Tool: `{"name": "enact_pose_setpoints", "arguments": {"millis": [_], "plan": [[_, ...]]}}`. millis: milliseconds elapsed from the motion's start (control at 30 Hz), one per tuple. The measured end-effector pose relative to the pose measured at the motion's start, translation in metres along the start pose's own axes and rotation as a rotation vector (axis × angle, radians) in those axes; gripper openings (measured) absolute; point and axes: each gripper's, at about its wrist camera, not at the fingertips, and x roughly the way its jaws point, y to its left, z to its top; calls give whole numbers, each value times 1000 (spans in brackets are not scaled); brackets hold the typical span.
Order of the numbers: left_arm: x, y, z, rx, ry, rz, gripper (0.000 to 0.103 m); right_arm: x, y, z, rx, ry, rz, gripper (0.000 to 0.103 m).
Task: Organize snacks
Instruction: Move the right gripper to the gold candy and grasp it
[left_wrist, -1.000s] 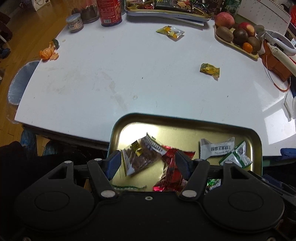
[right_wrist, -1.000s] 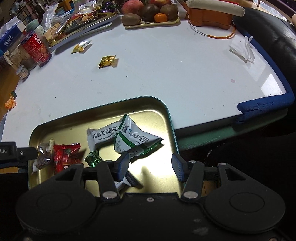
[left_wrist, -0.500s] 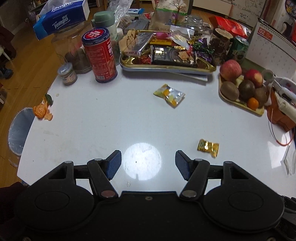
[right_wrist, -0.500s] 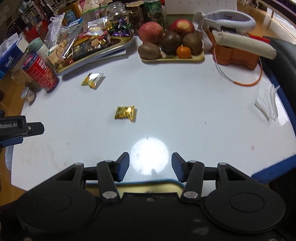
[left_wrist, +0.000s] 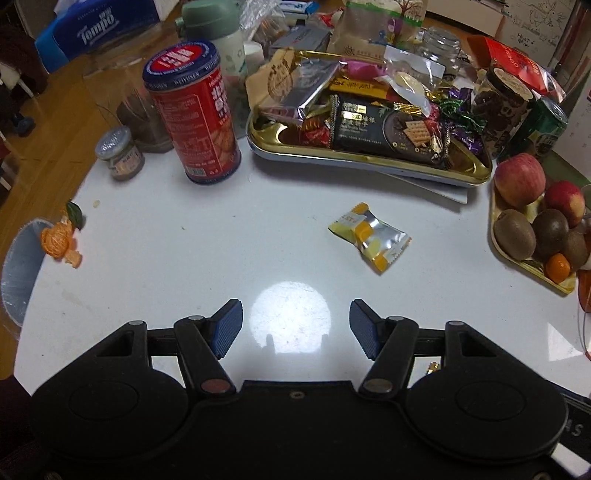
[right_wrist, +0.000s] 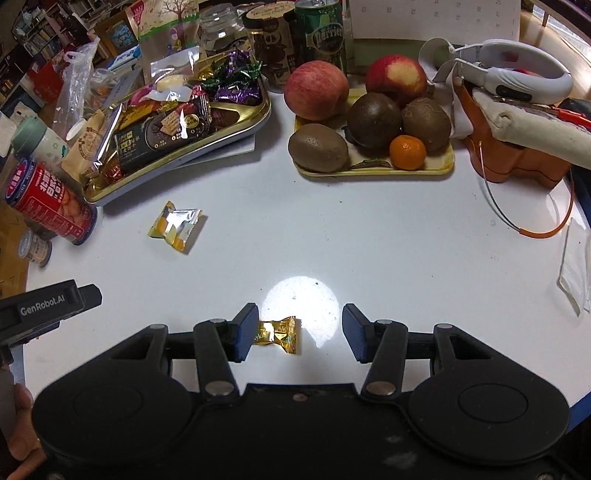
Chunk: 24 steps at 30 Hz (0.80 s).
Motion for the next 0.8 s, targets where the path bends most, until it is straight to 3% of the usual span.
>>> {"name": "enact_pose_setpoints", "arguments": {"millis": [133,333,533,800], "plan": [[2,5,-3,-27,42,-7,66,24,6,-4,-23,64,-20,53],[0,6,-10,-32,89,-80,66,53,29,-20,-149,140,-77,52],[-10,-1,-14,22,42,-57,66,71,49,-18,-224,96,-145,52],[-14,2,-13,37,32,-72,66,84,39,-1,-89,82,-115,51]]}}
